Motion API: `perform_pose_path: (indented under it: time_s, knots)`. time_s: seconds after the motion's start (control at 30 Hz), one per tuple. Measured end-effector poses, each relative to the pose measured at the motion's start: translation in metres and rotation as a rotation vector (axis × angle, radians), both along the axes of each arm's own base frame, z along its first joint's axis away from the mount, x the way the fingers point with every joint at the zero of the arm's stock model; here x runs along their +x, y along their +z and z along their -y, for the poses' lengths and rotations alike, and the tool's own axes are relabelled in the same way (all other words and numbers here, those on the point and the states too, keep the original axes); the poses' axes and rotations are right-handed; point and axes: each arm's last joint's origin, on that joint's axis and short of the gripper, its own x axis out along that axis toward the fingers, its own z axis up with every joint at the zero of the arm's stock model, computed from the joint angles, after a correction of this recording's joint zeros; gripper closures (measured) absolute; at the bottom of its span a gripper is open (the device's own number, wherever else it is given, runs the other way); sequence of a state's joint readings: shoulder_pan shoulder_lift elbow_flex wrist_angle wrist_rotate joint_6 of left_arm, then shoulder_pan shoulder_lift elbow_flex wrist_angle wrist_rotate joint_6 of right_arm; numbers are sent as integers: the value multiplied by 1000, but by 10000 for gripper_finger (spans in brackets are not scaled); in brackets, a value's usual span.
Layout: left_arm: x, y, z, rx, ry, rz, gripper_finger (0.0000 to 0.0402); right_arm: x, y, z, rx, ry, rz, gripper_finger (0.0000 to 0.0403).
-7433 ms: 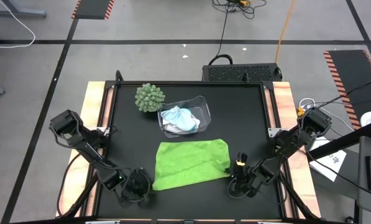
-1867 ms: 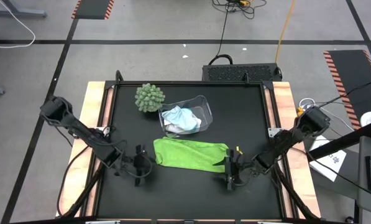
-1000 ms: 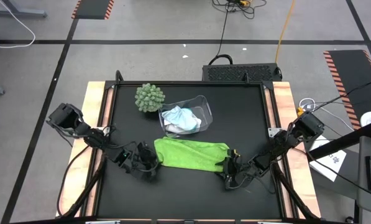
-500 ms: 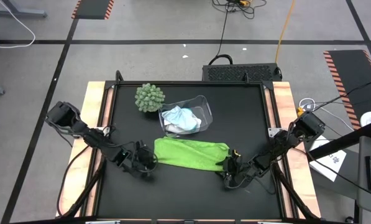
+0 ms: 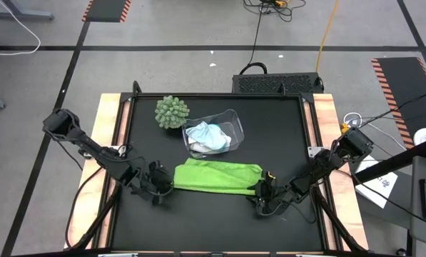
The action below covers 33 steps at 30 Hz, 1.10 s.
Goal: Fold microfiber towels
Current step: Fold the green towel
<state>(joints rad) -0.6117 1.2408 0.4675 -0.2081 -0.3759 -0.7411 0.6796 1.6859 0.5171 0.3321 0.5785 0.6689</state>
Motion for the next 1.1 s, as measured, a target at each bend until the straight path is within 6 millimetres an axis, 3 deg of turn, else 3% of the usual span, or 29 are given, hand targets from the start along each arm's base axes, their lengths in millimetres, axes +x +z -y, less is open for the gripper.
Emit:
perform_pose_path:
  time_s: [0.43,0.77,1.1]
  knots:
    - [-3,2,10,-59,-39,22,321,1,1,-2,22,5,22,243]
    - [-3,9,20,-68,-71,122,331,1,7,-18,285,103,12,243]
    - [-3,10,22,-45,-86,148,336,3,22,-34,143,317,214,240]
